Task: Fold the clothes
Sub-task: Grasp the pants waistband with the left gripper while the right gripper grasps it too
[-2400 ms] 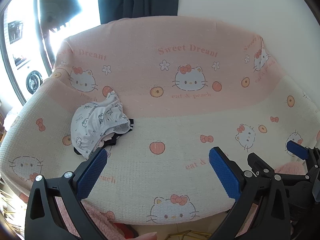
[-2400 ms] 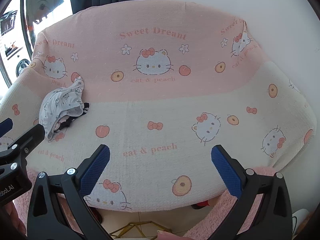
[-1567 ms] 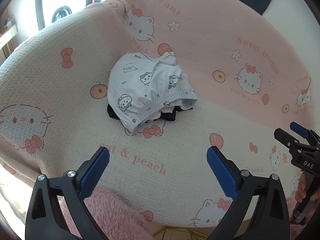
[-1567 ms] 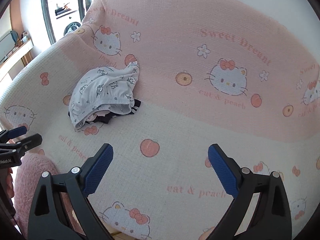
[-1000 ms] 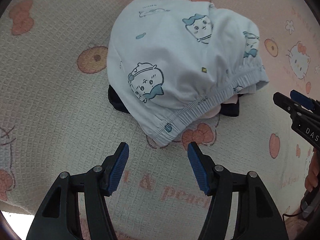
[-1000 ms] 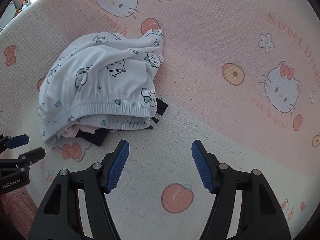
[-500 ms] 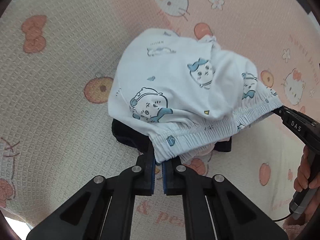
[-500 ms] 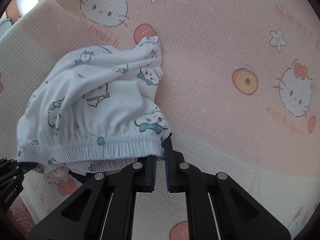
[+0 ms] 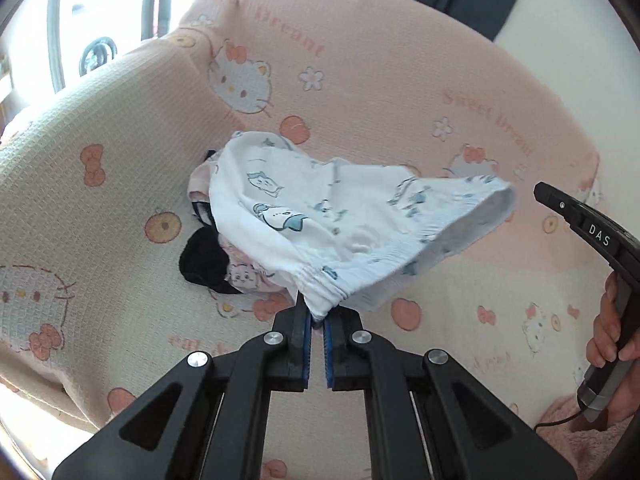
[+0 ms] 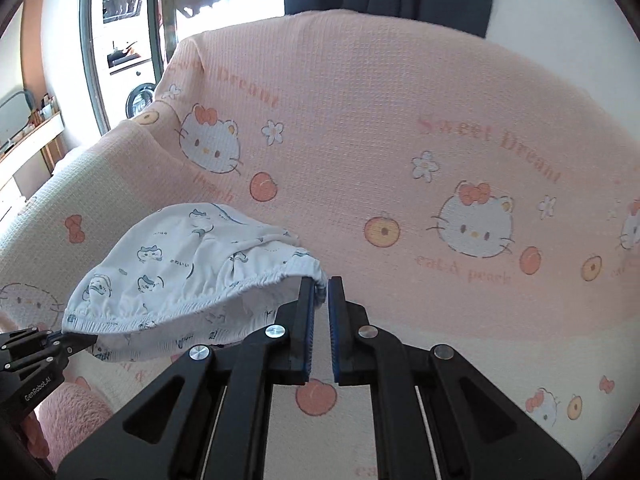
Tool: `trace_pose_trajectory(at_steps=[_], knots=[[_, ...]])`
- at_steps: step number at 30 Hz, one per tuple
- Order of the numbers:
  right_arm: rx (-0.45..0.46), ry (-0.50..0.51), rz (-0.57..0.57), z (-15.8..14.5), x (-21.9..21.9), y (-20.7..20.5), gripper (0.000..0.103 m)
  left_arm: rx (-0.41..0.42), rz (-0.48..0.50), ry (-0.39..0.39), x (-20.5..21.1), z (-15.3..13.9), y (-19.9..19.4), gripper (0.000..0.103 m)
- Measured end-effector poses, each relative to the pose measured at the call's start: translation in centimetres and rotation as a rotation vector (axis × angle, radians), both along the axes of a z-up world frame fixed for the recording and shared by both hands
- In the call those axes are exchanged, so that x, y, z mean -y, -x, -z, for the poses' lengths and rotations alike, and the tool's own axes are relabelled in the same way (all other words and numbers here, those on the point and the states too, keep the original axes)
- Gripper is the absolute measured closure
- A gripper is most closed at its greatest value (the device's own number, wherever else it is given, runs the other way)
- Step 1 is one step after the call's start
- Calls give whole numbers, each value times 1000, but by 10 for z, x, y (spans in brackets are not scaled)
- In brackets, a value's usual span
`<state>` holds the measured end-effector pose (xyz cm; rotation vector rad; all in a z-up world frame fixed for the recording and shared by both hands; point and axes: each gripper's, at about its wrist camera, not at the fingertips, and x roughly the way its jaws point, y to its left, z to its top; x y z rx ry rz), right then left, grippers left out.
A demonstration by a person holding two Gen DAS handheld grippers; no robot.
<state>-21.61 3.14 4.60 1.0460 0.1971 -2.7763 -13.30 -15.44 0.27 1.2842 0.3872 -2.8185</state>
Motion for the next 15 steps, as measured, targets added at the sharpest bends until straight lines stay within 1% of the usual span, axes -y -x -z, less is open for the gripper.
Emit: trace_pose_trajectory(at_steps=[1, 3, 5, 7, 9, 12, 13, 15], knots=[[-25, -10, 24, -9, -11, -18, 98, -12, 26, 6, -9, -6, -7, 98], [-20, 4, 60, -19, -34, -42, 98, -27, 75, 13, -26, -16, -18, 98], [38, 43, 44, -16, -51, -59, 97, -20, 113, 9, -40, -18, -22, 98], [111, 45, -3, -2, -56, -72, 97, -19, 137, 6, -49, -24, -26, 98], [161, 31, -50, 13, -55, -89, 96, -30, 170, 4, -56, -31, -30, 98], [229, 99, -120, 32, -49, -112, 78, -44, 222, -7, -73, -45, -40, 98], [250, 125, -141, 37, -47, -118, 74, -47, 239, -11, -77, -50, -44, 98], [269, 143, -173, 43, -40, -125, 68, -58, 269, -21, -86, -59, -51, 98]])
